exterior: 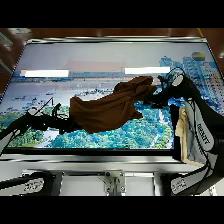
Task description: Fold the shirts.
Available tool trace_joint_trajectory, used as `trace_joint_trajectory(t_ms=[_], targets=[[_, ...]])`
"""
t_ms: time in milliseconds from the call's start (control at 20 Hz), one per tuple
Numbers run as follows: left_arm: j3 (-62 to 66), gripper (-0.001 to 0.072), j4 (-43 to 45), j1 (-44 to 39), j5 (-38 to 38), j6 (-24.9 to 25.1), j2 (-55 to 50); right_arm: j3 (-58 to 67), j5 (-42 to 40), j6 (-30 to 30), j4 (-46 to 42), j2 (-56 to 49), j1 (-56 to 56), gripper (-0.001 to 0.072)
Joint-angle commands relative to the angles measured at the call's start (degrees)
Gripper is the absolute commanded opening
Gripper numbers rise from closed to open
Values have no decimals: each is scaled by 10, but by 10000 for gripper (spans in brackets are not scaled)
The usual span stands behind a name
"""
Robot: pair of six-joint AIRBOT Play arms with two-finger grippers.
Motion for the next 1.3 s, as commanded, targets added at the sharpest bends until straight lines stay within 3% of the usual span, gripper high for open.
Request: trace_joint_trajectory(t_ms=[0, 550, 650, 800, 850, 1100, 1250], targets=[[10, 38, -4, 0, -7, 9, 24, 0, 19, -26, 21, -33, 24, 628], [45, 38, -6, 0, -7, 9, 46, 0, -7, -14, 20, -38, 84, 607], [55, 38, -6, 0, -7, 9, 46, 0, -20, -9, 15, -38, 96, 470], [67, 38, -6, 0, -7, 10, 46, 0, -36, 15, 9, -38, 94, 100], [71, 38, -6, 0, -7, 14, 46, 0, -37, 16, 8, -38, 90, 66], [122, 38, -5, 0, -38, 28, 55, 2, -40, -14, -10, 14, 82, 65], [220, 37, -5, 0, -57, 28, 99, 10, -49, -121, -26, 122, 82, 65]])
